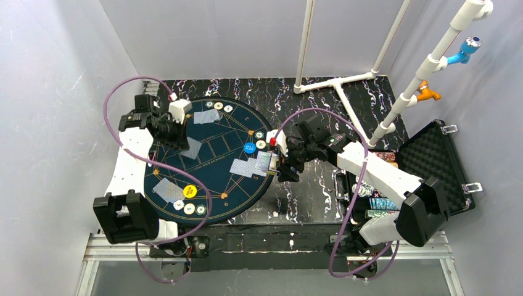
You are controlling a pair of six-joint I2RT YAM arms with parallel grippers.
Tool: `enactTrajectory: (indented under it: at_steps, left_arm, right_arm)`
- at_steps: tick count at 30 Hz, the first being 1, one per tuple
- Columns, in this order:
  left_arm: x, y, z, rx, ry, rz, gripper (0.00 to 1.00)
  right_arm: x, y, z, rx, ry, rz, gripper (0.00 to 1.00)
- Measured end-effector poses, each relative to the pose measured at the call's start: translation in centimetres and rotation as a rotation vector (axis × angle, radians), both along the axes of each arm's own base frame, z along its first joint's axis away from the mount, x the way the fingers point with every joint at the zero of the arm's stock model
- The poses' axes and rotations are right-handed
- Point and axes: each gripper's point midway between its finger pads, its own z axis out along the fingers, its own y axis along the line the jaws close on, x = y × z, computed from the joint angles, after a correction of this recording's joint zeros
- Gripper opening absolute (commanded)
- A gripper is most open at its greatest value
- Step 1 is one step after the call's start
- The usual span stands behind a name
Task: Distribute texas hold em gaming equipment
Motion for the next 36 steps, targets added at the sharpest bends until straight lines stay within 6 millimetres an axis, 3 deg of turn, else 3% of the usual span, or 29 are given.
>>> enactTrajectory:
  at_steps: [6,11,15,23,33,36]
  left_arm:
    - [-1.3,5.9,-2.3,0.393,-0.112,-0.058,0.00]
    - [1.3,10.4,-3.8,0.666,-0.208,-0.093,0.00]
    - [2.8,12.4,-6.1,0.797,-0.229,-0.134,0.00]
    - [4.7,13.6,-9.4,0.913,-0.297,-0.215,0.00]
    - [3.3,13.0,-14.5,0.906,-0.266,-0.343,0.02]
    - [2.9,12.5,-15.2,0.878,-0.257,-0.364,0.04]
  right_arm:
    - [0.1,0.1,0.1,0.004,-0.005,0.000,0.01]
    - [0.1,0.1,0.1,0.005,-0.006,0.000,0.01]
    - [0.1,0.1,0.2,0.007,-0.009,0.000,0.01]
    - [0.0,0.0,0.5,0.014,-0.017,0.000,0.01]
    - [0.0,0.0,0.5,0.015,-0.017,0.000,0.01]
    - [0.0,0.0,0.5,0.015,-0.017,0.000,0.01]
